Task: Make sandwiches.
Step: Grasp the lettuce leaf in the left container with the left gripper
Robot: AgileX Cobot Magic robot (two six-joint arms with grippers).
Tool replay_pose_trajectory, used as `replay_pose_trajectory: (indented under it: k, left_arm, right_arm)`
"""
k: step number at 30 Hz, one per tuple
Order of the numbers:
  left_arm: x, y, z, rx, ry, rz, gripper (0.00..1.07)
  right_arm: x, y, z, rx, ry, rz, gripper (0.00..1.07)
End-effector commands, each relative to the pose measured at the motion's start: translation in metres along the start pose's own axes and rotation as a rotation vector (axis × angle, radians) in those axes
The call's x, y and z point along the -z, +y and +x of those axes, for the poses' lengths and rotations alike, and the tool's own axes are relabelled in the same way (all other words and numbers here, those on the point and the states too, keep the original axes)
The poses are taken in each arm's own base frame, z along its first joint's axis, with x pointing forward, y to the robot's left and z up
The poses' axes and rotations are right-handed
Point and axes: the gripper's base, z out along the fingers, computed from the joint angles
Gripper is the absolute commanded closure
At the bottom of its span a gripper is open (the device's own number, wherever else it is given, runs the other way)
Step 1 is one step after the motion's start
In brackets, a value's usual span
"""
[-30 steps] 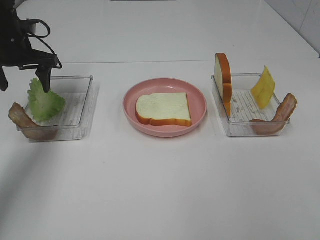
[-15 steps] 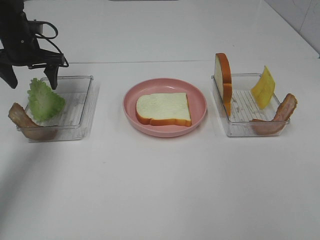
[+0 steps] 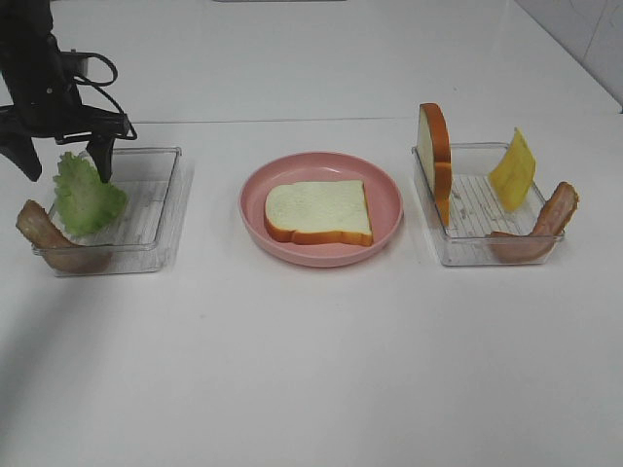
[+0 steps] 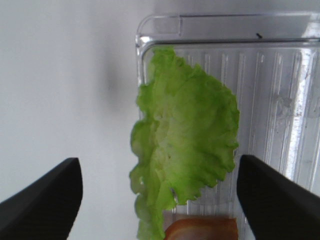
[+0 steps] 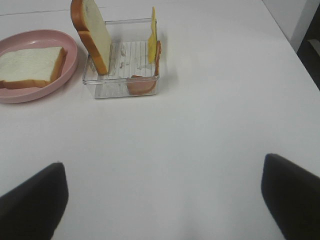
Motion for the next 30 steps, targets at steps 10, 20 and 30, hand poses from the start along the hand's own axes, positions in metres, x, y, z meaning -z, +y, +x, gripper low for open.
replay_pose_trajectory:
  k: [10, 20, 30]
  left_arm:
    - [0.0013, 0.0006, 0.0039, 0.004, 0.047, -0.001, 0.62]
    - [0.0013, 0.0001, 0.004, 0.003, 0.047, -0.001, 0.87]
    - [0.0023, 0.0002, 0.0043, 0.003, 0.049, -0.002, 1.07]
  right_arm:
    - [0.0028, -0.0009, 0.002, 0.006, -0.038, 0.012, 0.09]
    - [0.0028, -0.0009, 0.002, 0.006, -0.038, 0.012, 0.09]
    - [0.0028, -0.0009, 0.002, 0.006, -0.038, 0.012, 0.09]
